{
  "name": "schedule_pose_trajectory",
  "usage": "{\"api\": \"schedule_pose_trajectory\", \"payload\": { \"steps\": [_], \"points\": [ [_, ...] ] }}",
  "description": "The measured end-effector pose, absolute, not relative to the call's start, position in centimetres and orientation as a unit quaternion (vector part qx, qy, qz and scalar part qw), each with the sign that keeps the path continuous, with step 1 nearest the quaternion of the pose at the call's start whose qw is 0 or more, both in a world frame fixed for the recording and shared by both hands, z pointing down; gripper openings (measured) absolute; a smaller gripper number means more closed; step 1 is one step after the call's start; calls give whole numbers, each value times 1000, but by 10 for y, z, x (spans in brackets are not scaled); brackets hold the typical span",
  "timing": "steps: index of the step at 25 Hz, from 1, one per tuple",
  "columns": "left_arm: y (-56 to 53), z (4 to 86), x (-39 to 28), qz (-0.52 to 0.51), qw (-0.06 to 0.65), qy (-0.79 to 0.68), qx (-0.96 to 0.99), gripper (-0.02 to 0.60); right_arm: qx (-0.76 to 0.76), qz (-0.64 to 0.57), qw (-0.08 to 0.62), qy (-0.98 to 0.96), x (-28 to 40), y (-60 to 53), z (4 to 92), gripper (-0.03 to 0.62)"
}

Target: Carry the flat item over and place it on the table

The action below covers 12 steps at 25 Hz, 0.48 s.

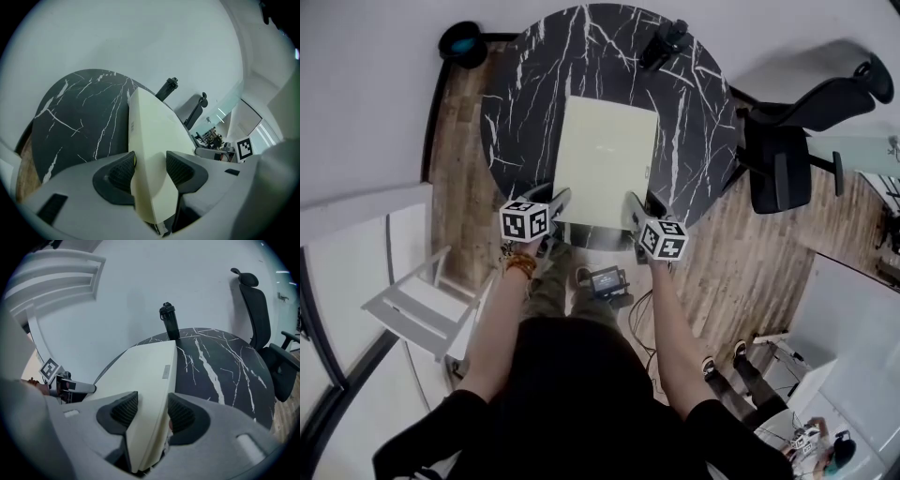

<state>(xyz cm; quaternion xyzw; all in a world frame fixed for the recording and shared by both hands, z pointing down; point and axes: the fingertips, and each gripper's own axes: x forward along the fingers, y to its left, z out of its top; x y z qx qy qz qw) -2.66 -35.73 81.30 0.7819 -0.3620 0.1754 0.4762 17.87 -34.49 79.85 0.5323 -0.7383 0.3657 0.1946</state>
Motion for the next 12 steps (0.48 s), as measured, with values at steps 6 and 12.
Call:
{"api": "schedule_pose_trajectory", "payload": {
  "steps": [6, 12],
  "points": [
    [-359, 807, -27, 192, 436, -385, 791, 212, 535, 343, 213, -742, 178, -349, 795, 199],
    [-357, 790, -30, 191, 389, -403, 806, 210, 536, 288, 240, -756, 174, -352, 777, 196]
  ]
}}
